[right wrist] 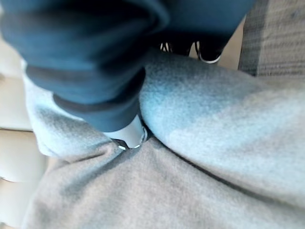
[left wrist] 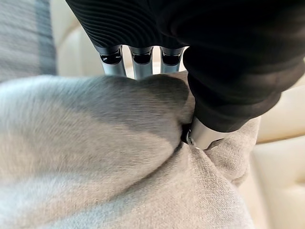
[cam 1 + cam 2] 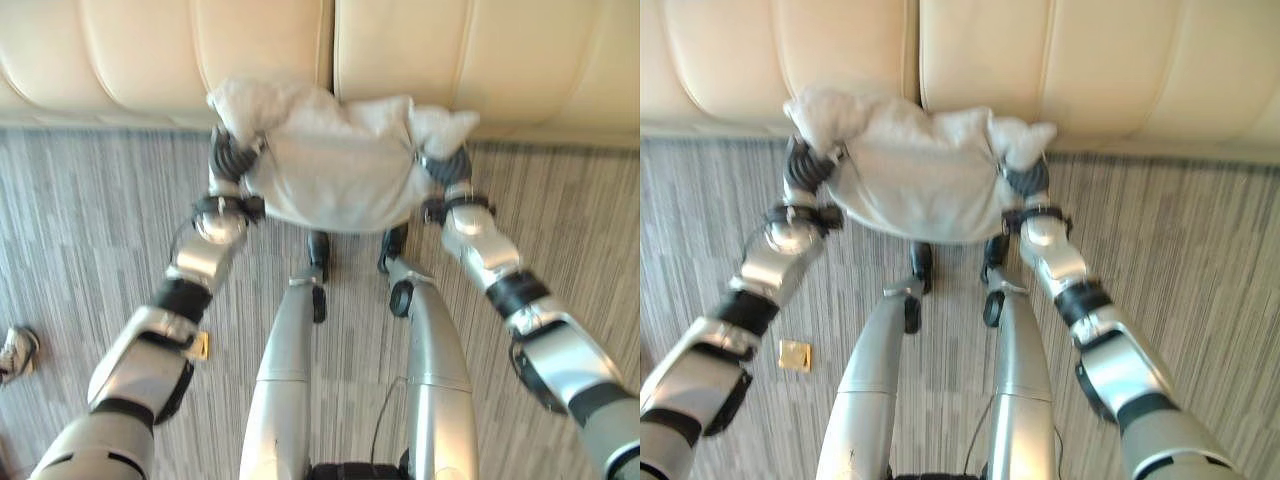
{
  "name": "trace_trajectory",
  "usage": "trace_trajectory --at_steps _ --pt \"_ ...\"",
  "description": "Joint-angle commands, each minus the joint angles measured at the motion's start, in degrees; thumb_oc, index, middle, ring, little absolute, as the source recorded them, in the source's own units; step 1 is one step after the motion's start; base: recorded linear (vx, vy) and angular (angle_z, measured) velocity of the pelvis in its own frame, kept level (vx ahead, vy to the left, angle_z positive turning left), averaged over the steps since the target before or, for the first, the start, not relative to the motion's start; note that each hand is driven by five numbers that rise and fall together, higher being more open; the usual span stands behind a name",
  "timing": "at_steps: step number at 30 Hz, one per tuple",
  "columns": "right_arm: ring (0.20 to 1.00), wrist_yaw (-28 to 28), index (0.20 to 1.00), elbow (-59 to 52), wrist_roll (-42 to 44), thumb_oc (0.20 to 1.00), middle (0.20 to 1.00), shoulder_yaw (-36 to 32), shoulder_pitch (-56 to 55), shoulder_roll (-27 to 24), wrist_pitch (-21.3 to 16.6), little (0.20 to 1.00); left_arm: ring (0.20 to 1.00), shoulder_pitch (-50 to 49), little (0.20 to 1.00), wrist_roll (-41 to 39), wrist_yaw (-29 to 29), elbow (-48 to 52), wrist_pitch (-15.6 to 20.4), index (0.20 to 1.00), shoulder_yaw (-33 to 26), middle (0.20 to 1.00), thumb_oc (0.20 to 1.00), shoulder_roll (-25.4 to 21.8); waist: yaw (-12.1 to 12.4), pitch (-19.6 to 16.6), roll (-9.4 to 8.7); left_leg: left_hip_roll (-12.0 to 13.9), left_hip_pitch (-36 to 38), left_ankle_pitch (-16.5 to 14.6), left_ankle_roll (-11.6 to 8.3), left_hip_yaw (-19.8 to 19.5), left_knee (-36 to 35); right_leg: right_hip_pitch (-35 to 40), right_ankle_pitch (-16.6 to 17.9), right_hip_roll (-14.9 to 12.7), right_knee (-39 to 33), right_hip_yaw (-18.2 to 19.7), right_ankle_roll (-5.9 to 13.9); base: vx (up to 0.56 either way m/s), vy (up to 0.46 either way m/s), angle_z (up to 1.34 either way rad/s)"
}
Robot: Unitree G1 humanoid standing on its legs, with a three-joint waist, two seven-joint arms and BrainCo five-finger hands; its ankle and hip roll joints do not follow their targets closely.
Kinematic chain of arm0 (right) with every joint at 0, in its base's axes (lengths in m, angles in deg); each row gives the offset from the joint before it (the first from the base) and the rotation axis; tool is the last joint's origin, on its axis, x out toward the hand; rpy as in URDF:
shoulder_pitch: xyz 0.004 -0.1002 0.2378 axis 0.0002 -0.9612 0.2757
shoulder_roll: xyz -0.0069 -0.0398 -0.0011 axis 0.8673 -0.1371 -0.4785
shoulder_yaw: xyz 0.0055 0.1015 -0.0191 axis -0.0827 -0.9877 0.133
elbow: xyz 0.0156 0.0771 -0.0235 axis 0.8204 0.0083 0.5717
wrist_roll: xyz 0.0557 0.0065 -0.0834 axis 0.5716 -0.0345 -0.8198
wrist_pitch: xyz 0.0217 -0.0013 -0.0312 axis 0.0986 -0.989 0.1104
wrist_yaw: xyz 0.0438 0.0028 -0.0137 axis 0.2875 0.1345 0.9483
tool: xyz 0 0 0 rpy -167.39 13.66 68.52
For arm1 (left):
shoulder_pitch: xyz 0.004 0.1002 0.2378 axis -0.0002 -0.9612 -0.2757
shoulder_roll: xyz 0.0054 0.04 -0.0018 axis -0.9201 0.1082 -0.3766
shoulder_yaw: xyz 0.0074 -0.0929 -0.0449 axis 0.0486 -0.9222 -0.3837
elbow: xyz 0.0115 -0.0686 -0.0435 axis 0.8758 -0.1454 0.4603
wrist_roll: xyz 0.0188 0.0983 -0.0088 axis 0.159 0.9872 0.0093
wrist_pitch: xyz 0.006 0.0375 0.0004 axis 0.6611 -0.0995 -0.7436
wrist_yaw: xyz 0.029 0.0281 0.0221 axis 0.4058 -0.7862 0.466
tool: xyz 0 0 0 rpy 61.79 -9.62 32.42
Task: Pick up all the scattered cushions and arrange them neatly on the sofa.
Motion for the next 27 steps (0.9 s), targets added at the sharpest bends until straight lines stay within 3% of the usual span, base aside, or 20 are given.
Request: trace_trajectory --at_steps 1,4,5,7,9,17,23,24,25,27 --pt "0.2 -6.36 0.2 -14.84 -6.24 0.2 0.2 -1.02 -9.1 3.61 -5.62 0.2 0.2 -9.16 0.2 5.18 -3.53 9.96 5.03 0.2 -3.06 0.2 0.2 5.16 -2.39 -5.24 0.59 0.49 14.13 -2.08 -2.25 1.22 -10.94 14.08 -4.15 0.85 -7.88 2.41 7.88 0.12 -0.003 -0.17" --pt "0.2 -8.7 0.2 -21.41 -8.4 0.2 0.2 -2.36 -16.95 2.95 -5.78 0.2 0.2 -16.72 0.2 6.52 -5.32 14.7 4.86 0.2 -4.6 0.2 0.2 6.07 -2.59 -6.02 0.02 0.33 22.34 -1.6 -2.43 1.66 -15.2 22.07 -3.59 1.28 -11.84 1.75 8.38 0.11 -0.017 -0.23" --pt "0.2 -11.23 0.2 -27.12 -10.1 0.2 0.2 -4.09 -23.34 1.23 -5.99 0.2 0.2 -22.92 0.2 6.91 -7.08 17.68 4.73 0.2 -5.89 0.2 0.2 6.41 -2.97 -7.5 -0.34 0.27 28.93 -1.23 -2.63 1.97 -18.48 28.96 -3.24 1.63 -15.59 1.47 8.77 0.29 -0.04 -0.31" --pt "0.2 -12.25 0.2 -29.93 -11.12 0.2 0.2 -5.34 -26.03 -0.01 -6.17 0.2 0.2 -25.92 0.2 7.3 -7.74 19.39 4.73 0.2 -6.96 0.2 0.2 6.13 -3.31 -8.51 -0.44 0.47 31.75 -0.72 -2.71 2.1 -20.11 32.03 -2.96 1.85 -17.49 1.32 8.84 0.18 -0.029 -0.22" --pt "0.2 -14.08 0.2 -36.56 -13.66 0.2 0.2 -8.7 -32.35 -2.41 -6.64 0.2 0.2 -32.74 0.2 7.94 -9.52 24.03 4.82 0.2 -9.08 0.2 0.2 5.9 -4.03 -11.46 -0.75 1.05 39.52 -0.39 -3.26 2.73 -23.93 40.44 -3.16 2.6 -21.97 1.05 9.16 0.23 -0.073 -0.08" --pt "0.2 -16.69 0.2 -45.39 -15.07 0.2 0.2 -14.18 -39.96 -3.51 -6.87 0.2 0.2 -41.78 0.2 9.75 -12.01 29.96 4.2 0.2 -12.72 0.2 0.2 5.04 -5.02 -19.33 -0.47 1.57 51.75 0.64 -4.0 4.5 -31.32 52.41 -2.91 4.95 -29.86 1.26 9.1 0.17 -0.072 -0.04" --pt "0.2 -16.58 0.2 -43.98 -15.38 0.2 0.2 -14.78 -41.33 -3.58 -6.26 0.2 0.2 -42.51 0.2 9.31 -12.33 30.11 3.68 0.2 -12.62 0.2 0.2 5.48 -5.36 -20.05 -0.64 2.17 53.59 -0.69 -4.27 4.96 -29.58 55.15 -3.87 5.55 -29.95 1.63 8.47 0.08 -0.08 -0.03" --pt "0.2 -16.19 0.2 -43.02 -14.13 0.2 0.2 -15.82 -42.15 -3.63 -6.13 0.2 0.2 -42.05 0.2 8.97 -12.76 30.17 3.35 0.2 -12.07 0.2 0.2 5.35 -5.52 -18.6 -1.32 3.28 51.34 -1.16 -5.01 5.48 -22.16 56.36 -5.22 5.39 -29.46 1.42 7.22 0.02 -0.104 0.02" --pt "0.2 -16.2 0.2 -43.02 -14.11 0.2 0.2 -15.87 -42.14 -3.62 -6.14 0.2 0.2 -42.0 0.2 8.97 -12.76 30.17 3.34 0.2 -12.04 0.2 0.2 5.34 -5.56 -18.53 -1.25 3.43 50.99 -1.48 -5.07 5.36 -21.46 56.34 -5.26 5.48 -29.39 1.32 7.16 0.03 -0.133 0.11" --pt "0.2 -15.92 0.2 -42.72 -13.4 0.2 0.2 -16.79 -42.68 -4.28 -6.14 0.2 0.2 -41.62 0.2 8.95 -12.81 29.68 3.2 0.2 -11.68 0.2 0.2 5.47 -5.47 -17.52 -1.52 4.97 46.94 0.65 -5.89 5.55 -13.16 56.92 -6.07 5.41 -29.01 0.63 6.12 0.05 -0.077 0.21"
